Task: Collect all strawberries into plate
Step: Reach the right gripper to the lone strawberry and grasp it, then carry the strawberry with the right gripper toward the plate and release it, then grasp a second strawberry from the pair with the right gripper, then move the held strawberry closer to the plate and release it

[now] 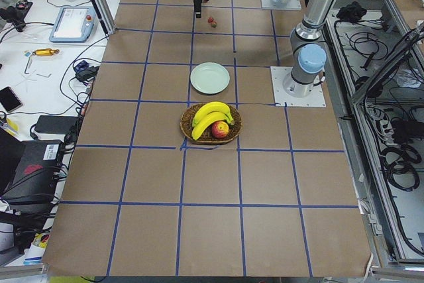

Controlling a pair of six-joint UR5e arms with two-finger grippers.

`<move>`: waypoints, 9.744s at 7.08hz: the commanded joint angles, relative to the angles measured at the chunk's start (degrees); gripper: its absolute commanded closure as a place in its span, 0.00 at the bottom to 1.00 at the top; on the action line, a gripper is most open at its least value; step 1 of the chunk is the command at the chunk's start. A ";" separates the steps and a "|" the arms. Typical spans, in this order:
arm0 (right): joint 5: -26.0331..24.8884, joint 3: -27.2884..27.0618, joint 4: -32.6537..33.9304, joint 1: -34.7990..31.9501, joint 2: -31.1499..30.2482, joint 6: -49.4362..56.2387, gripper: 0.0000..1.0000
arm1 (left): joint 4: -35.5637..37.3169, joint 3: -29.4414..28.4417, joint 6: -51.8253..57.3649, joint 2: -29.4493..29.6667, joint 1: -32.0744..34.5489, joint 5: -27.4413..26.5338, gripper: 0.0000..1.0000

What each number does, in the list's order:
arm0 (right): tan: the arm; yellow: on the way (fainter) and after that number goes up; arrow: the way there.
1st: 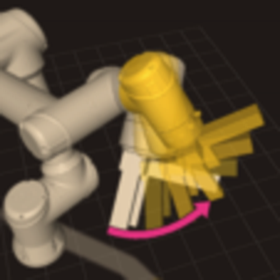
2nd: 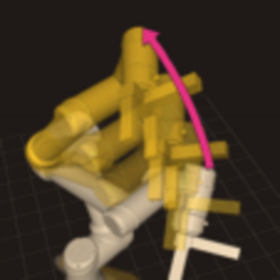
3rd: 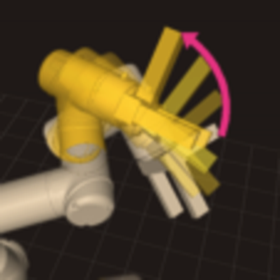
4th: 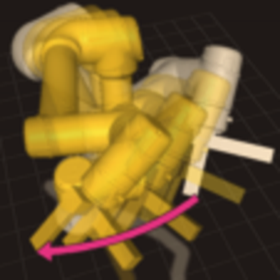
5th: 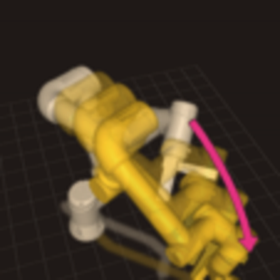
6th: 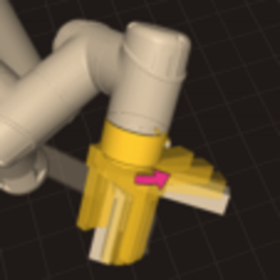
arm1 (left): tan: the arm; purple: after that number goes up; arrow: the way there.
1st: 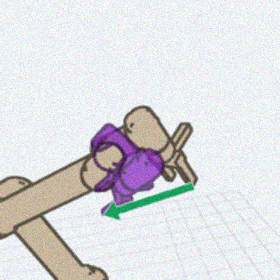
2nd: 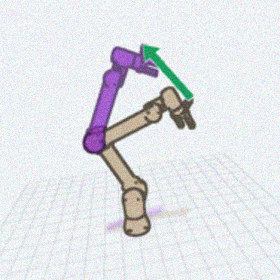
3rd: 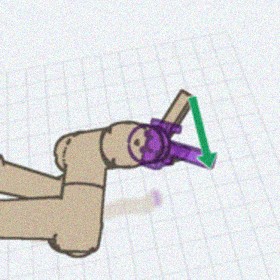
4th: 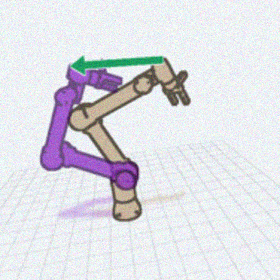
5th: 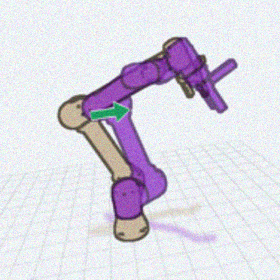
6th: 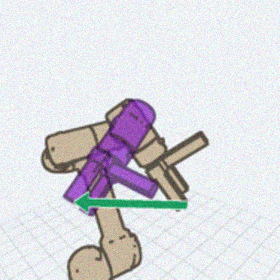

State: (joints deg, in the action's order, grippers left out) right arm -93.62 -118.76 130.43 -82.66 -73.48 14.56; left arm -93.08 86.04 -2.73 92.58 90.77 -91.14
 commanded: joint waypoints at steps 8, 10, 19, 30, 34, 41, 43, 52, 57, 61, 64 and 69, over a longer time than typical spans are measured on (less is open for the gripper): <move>0.63 3.15 -0.60 -0.48 -0.61 -2.59 1.00 | 0.00 -0.08 0.00 -0.03 0.02 0.00 0.00; 0.90 7.30 -5.35 -6.08 -0.70 -9.43 1.00 | 0.00 -0.08 0.09 -0.03 0.02 -0.09 0.00; 12.75 25.68 -9.14 -32.28 13.08 -43.38 1.00 | 0.00 -0.08 0.00 -0.03 0.02 0.00 0.00; 7.49 14.48 -17.14 -21.00 1.53 -37.19 0.00 | 0.00 -0.08 0.27 -0.29 -0.33 -0.09 0.00; 6.78 7.22 -8.99 -17.62 2.45 -51.61 0.00 | 0.00 0.01 0.18 -0.20 -0.07 0.00 0.00; 9.86 4.16 -2.37 -18.15 4.31 -56.05 0.25 | 0.78 0.80 -0.17 -0.20 0.02 0.09 0.00; 9.86 3.18 -1.94 -18.33 3.96 -56.05 0.37 | 0.88 0.80 -0.17 -0.20 0.02 0.09 0.00; 10.74 13.46 -4.66 -23.13 3.60 -48.61 1.00 | 0.88 0.80 -0.17 -0.20 0.02 0.09 0.00; 19.35 14.34 3.42 -34.65 8.95 -50.51 0.99 | 0.88 0.80 -0.17 -0.20 0.11 0.09 0.00; 21.02 14.87 3.52 -35.47 10.02 -52.18 0.17 | 0.88 0.71 -0.17 -0.20 0.11 0.09 0.00; 20.15 14.96 2.56 -35.29 9.67 -52.00 0.00 | 0.97 0.80 -0.17 -0.29 0.02 0.09 0.00; 7.14 14.09 -12.22 -27.48 4.22 -47.72 0.00 | 1.14 0.88 -0.17 -0.20 0.02 0.09 0.00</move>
State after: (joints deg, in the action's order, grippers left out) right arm -85.15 -103.76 119.61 -112.45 -68.70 -35.16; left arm -91.95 86.89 -2.90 92.36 90.79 -91.06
